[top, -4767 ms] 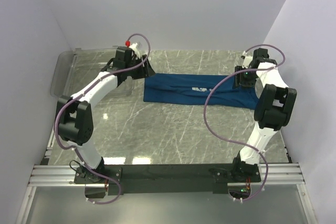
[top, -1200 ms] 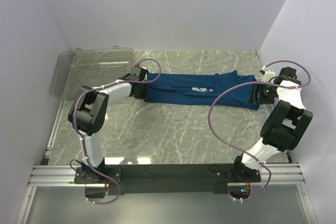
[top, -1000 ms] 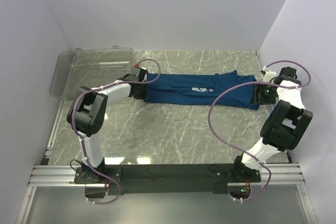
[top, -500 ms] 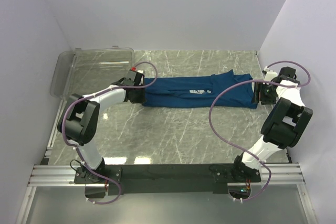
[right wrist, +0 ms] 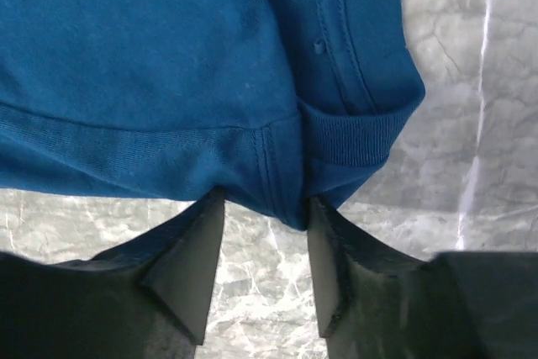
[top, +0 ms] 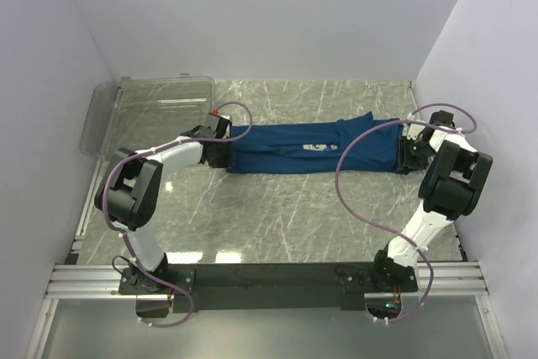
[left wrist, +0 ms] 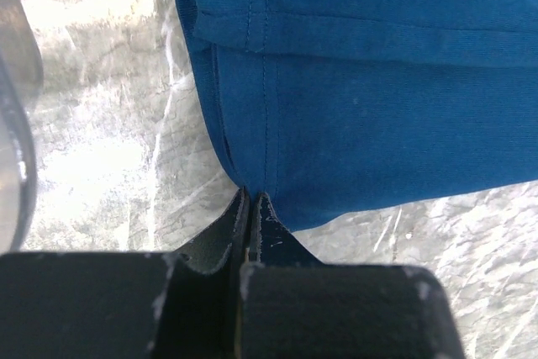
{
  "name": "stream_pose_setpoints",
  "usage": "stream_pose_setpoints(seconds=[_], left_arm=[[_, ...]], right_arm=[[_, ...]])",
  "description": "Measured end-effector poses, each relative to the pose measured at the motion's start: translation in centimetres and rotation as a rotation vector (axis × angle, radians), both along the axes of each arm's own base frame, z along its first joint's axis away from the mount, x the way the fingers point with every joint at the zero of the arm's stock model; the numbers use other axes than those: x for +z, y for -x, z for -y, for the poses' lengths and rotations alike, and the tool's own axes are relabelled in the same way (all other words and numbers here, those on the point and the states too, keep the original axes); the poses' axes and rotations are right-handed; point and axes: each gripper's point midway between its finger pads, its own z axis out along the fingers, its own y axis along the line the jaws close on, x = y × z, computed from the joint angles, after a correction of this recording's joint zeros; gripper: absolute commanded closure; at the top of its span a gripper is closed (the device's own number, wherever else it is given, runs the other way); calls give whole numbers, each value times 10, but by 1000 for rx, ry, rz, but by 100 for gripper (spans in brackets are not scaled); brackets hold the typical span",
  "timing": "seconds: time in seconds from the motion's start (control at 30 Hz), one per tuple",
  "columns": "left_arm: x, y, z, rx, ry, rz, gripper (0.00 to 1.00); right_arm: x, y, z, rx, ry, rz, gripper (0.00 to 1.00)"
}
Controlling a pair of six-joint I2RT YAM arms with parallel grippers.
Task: Fold and stack the t-shirts
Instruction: Fold the tshirt
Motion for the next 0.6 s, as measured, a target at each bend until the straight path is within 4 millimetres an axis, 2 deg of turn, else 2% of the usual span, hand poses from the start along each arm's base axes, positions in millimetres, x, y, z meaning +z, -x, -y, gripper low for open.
stream_pose_setpoints(seconds=[0.1, 0.2, 0.23, 0.33, 0.6], left_arm=[[-3, 2, -1, 0, -5, -11, 100], [-3, 2, -1, 0, -5, -11, 100], [-3, 2, -1, 0, -5, -11, 100], [-2, 2, -1, 0, -5, -8, 100], [21, 20, -8, -5, 26, 52, 100]], right_arm=[[0, -3, -2, 12, 5, 8, 57], [1, -5, -1, 25, 13, 15, 74], [1, -5, 0, 30, 15, 15, 87], [2, -6, 1, 39, 24, 20, 98], [14, -11, 19, 54, 117, 35, 100]])
